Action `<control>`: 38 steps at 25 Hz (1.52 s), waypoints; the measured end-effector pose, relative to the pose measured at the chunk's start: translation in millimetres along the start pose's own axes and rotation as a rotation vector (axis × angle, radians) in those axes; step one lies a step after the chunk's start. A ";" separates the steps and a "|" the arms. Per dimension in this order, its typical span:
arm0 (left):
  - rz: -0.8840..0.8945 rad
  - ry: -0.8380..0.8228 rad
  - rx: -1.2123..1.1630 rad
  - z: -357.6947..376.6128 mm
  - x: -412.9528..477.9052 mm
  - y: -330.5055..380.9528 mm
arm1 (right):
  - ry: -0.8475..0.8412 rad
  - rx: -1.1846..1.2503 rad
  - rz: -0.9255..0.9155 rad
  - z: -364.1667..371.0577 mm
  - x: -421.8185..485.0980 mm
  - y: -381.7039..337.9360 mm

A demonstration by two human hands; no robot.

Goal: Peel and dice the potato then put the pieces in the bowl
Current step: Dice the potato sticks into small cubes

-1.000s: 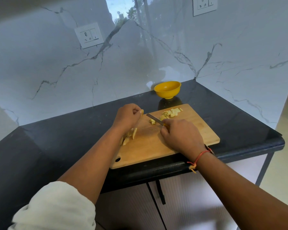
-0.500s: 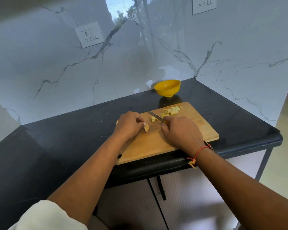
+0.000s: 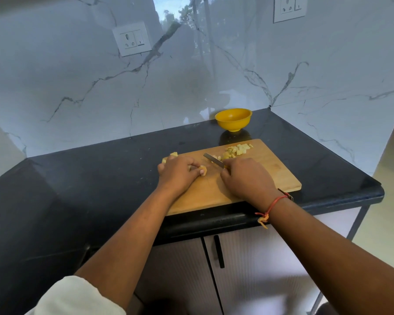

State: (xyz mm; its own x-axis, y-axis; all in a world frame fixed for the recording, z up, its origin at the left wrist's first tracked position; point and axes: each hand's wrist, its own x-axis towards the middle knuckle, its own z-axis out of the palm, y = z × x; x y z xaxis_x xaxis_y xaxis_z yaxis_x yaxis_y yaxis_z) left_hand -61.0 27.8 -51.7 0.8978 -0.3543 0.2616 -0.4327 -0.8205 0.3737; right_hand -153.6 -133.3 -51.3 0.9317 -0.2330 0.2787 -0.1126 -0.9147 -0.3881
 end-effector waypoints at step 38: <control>-0.025 0.103 -0.119 18.1 1.7 -11.9 | -0.285 -0.154 0.020 -0.1 -20.4 -49.8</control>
State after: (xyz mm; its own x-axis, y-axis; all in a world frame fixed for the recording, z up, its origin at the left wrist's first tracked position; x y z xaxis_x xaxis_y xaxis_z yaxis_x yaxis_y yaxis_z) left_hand -52.8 28.8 -71.8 0.8978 -0.2816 0.3386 -0.4226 -0.7675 0.4821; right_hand -167.0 -83.0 -37.7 0.9855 -0.1694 0.0062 -0.1627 -0.9552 -0.2472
